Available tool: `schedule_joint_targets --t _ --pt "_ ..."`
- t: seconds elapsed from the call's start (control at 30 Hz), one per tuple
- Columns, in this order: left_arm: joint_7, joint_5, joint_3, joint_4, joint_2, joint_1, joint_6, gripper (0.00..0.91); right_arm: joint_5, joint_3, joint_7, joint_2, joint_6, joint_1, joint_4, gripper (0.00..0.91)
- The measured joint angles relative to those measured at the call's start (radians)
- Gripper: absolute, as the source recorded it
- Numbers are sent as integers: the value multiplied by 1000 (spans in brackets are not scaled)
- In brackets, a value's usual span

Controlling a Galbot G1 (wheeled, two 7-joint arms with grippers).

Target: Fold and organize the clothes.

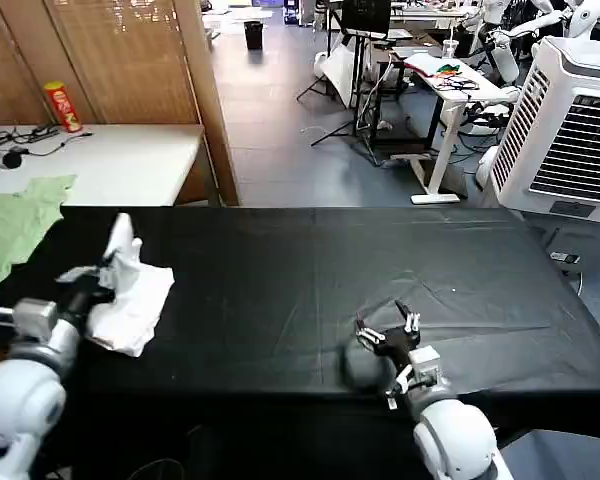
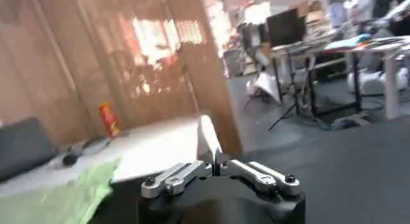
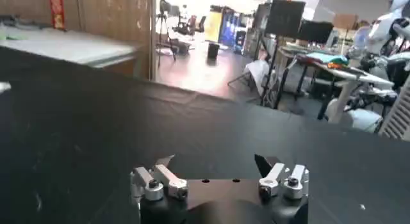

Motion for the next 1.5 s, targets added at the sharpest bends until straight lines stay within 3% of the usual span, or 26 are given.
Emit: schedule_joint_targets --t 0.2,0.37,0.4,0.43,0.57,0.8,1.1,1.3,1.33,1.4,1.43,1.5 --pt "-43 -65 202 -6 -101 -6 -39 0 4 -4 -1 9 -1 -12 -7 878" --pt "-38 7 380 36 -234 -71 -55 0 31 -29 -4 26 -10 -16 -9 878" --pt "-26 31 410 50 -263 -78 -62 780 43 -34 -5 28 -13 -16 -8 878" --pt "-15 51 436 64 -291 -81 -67 878 56 -37 -5 28 -16 -15 -8 878" --pt "38 115 504 116 -374 -87 -90 878 126 -40 -12 16 -34 -9 -1 878" --pt "128 127 512 122 -384 -109 -145 878 271 -58 -22 2 -97 21 -14 878" --pt "131 121 452 96 -338 -84 -173 878 468 -125 59 55 -134 111 -101 878" --pt "117 121 409 73 -320 -42 -184 878 498 -165 102 116 -123 176 -187 868" --pt "114 120 402 69 -320 -36 -186 878 500 -169 104 126 -120 185 -198 741" --pt "111 118 389 62 -319 -24 -190 878 502 -174 111 147 -115 201 -226 692" --pt "110 117 382 59 -318 -19 -192 878 502 -177 113 158 -111 209 -240 507" --pt "109 116 369 54 -316 -9 -196 878 503 -179 115 176 -105 223 -266 302"
